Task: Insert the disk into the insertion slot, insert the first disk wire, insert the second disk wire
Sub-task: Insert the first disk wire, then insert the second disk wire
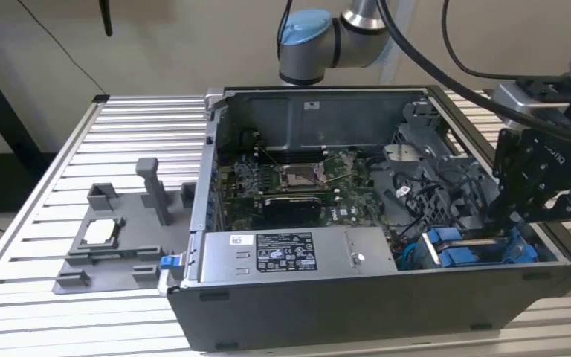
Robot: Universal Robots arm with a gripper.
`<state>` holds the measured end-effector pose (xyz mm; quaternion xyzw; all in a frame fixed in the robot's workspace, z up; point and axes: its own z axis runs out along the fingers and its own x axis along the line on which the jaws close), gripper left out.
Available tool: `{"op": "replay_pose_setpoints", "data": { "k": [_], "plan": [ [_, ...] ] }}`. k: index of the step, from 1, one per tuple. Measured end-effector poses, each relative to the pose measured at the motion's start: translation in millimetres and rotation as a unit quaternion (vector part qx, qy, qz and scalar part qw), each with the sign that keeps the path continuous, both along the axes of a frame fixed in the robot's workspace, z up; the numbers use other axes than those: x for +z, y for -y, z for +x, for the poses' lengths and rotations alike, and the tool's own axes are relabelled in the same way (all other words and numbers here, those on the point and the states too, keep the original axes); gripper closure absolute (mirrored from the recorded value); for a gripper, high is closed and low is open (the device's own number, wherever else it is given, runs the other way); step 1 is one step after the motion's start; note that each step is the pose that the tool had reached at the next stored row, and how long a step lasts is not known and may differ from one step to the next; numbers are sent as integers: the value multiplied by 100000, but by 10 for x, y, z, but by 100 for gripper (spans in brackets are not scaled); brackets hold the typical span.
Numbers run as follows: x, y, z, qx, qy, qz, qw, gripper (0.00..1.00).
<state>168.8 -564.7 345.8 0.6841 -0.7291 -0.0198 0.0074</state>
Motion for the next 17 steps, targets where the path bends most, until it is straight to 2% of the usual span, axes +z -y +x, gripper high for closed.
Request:
{"op": "replay_pose_setpoints", "data": {
  "k": [4, 5, 6, 7, 8, 11, 13, 17],
  "plan": [
    [1, 0, -1, -11, 2, -8, 100000, 73],
    [1, 0, -1, -12, 2, -6, 100000, 75],
    [1, 0, -1, -10, 2, -8, 100000, 82],
    [1, 0, -1, -11, 6, -8, 100000, 82],
    [1, 0, -1, -11, 10, -7, 100000, 89],
    [-4, -1, -1, -12, 19, -13, 100000, 89],
    [-33, 0, -4, -20, 182, -18, 100000, 89],
    [-85, 0, -10, -15, 675, -151, 99998, 89]
  ]
}}
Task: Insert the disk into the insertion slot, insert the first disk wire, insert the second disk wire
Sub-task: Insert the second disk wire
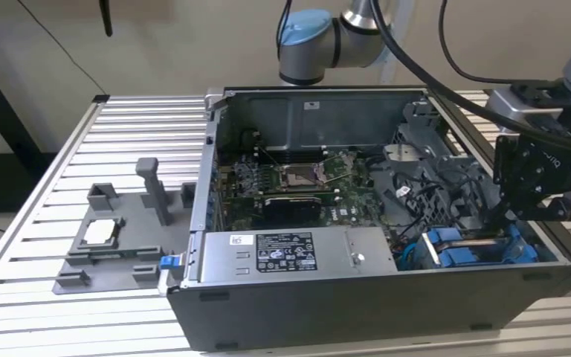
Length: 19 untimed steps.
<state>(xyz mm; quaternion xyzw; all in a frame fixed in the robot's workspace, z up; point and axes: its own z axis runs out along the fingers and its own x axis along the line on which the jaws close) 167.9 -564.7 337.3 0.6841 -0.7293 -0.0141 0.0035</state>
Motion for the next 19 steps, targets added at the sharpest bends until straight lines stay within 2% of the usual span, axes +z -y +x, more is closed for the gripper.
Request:
{"op": "replay_pose_setpoints", "data": {
  "k": [2, 4, 5, 10, 13, 19],
  "plan": [
    [-22, -1, -3, -2, 242, 43, 100000, 89],
    [8, -3, -3, 2, 194, 123, 100000, 89],
    [36, -2, -4, -8, 164, 239, 100000, 89],
    [251, 0, -4, -48, 84, 120, 100000, 89],
    [339, 0, -7, -59, 80, 127, 100000, 89],
    [354, 0, -10, -114, 80, 138, 100000, 89]
  ]
}}
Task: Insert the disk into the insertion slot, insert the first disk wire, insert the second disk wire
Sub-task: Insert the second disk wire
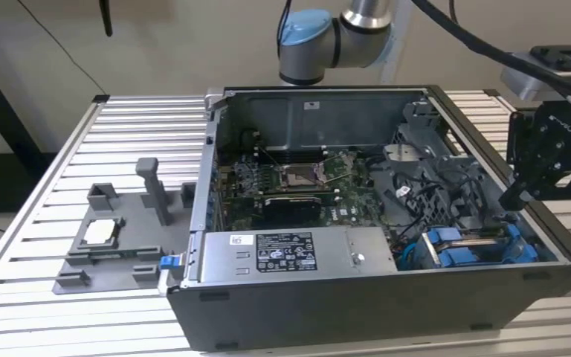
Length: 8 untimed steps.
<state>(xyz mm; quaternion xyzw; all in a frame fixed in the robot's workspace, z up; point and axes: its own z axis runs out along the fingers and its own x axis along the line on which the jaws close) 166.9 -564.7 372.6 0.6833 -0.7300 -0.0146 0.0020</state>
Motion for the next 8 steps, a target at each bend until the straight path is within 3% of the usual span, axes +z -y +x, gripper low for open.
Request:
{"op": "replay_pose_setpoints", "data": {
  "k": [8],
  "plan": [
    [4, -1, -7, -21, 23, -21, 100000, 88]
  ]
}}
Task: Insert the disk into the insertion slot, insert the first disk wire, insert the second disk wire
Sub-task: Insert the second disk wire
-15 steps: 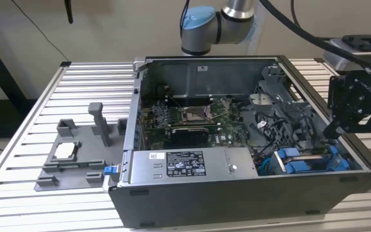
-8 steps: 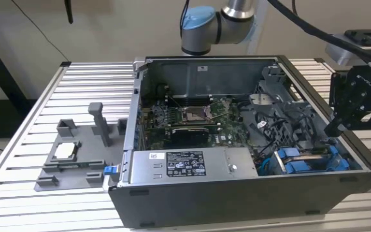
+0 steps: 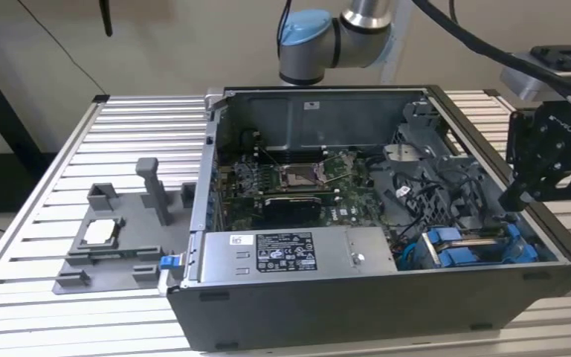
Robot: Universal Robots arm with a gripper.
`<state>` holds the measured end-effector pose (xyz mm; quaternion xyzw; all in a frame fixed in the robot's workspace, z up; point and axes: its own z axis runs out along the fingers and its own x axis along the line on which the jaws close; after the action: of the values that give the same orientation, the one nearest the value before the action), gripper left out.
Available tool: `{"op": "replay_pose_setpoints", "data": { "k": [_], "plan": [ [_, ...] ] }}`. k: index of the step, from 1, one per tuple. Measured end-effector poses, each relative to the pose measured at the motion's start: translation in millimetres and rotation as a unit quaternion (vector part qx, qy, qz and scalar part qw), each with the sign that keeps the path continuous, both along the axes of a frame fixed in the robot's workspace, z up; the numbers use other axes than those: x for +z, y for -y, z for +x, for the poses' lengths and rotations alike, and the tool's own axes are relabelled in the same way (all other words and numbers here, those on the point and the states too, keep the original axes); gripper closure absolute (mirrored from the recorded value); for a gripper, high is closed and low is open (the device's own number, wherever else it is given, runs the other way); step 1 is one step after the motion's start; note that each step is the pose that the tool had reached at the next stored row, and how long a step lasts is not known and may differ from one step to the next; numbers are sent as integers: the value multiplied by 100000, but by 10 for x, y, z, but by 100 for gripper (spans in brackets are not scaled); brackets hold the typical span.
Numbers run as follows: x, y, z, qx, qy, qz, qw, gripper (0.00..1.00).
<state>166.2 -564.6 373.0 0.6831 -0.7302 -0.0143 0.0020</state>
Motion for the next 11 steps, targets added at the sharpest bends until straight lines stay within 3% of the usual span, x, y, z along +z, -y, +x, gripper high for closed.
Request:
{"op": "replay_pose_setpoints", "data": {
  "k": [3, 7, 11],
  "plan": [
    [28, -8, -41, 2, 142, 14, 100000, 75],
    [61, -41, -132, -31, 446, 5, 99999, 75],
    [90, -104, -210, -31, 693, 9, 99998, 75]
  ]
}}
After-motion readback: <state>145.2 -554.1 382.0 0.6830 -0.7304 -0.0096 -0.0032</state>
